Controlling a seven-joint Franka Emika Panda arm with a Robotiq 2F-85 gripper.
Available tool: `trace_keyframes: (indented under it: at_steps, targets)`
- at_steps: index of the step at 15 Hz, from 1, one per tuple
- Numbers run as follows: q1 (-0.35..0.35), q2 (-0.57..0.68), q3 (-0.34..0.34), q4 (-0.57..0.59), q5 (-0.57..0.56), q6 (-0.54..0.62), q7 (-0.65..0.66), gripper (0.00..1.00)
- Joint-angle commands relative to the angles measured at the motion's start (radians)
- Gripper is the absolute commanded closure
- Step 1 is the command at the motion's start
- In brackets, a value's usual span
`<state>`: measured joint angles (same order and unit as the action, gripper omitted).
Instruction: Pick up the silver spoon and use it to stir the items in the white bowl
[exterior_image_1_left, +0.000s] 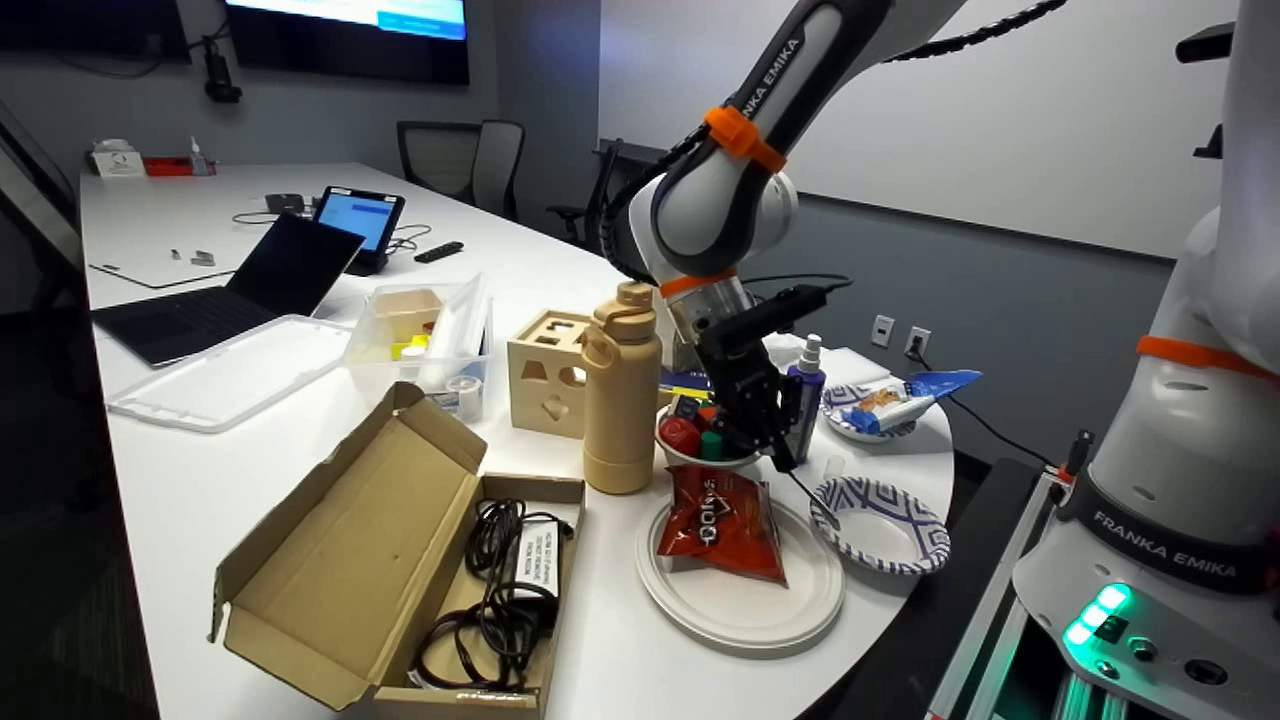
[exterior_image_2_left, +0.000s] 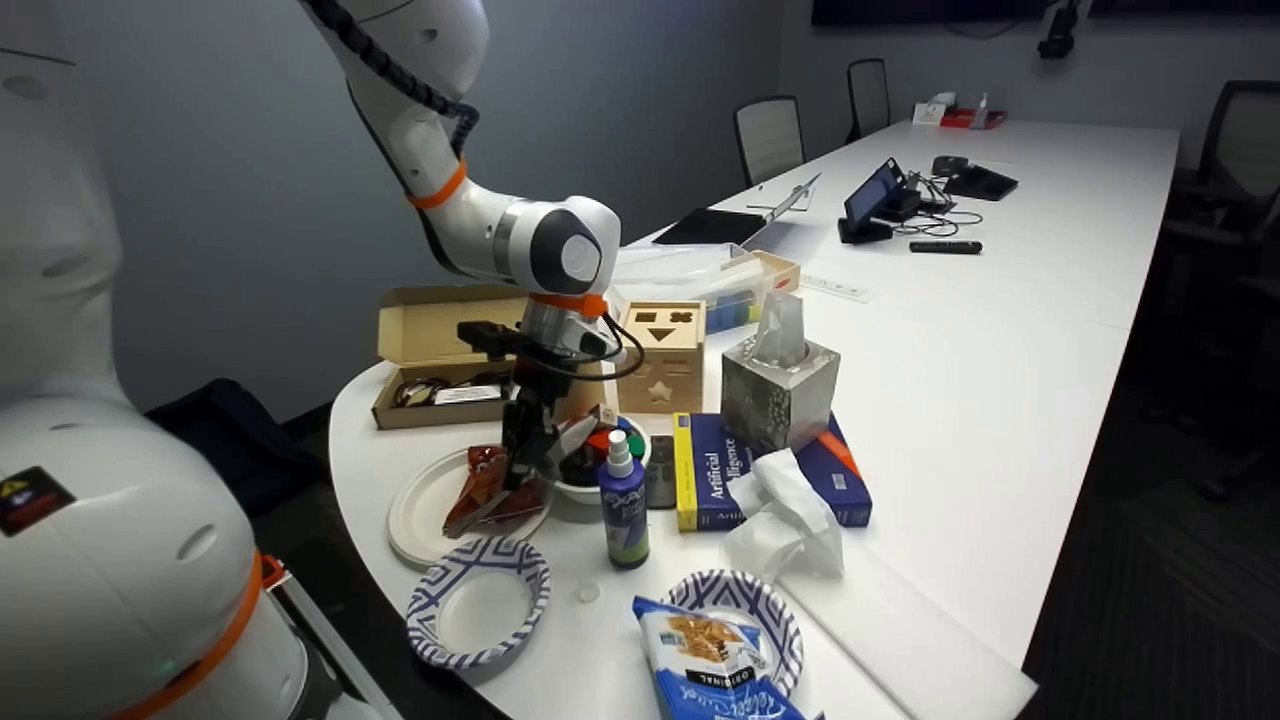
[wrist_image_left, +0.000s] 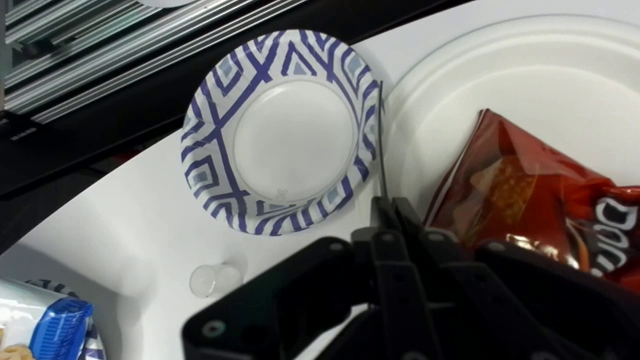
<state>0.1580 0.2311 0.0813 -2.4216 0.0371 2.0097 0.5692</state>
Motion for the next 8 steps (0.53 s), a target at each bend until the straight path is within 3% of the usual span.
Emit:
trace_keyframes:
  at_steps: [1, 8]
  targets:
    - [0.001, 0.014, 0.012, 0.007, 0.042, 0.016, -0.071, 0.99]
    - [-0.001, -0.009, 0.025, -0.006, 0.104, 0.116, -0.15, 0.99]
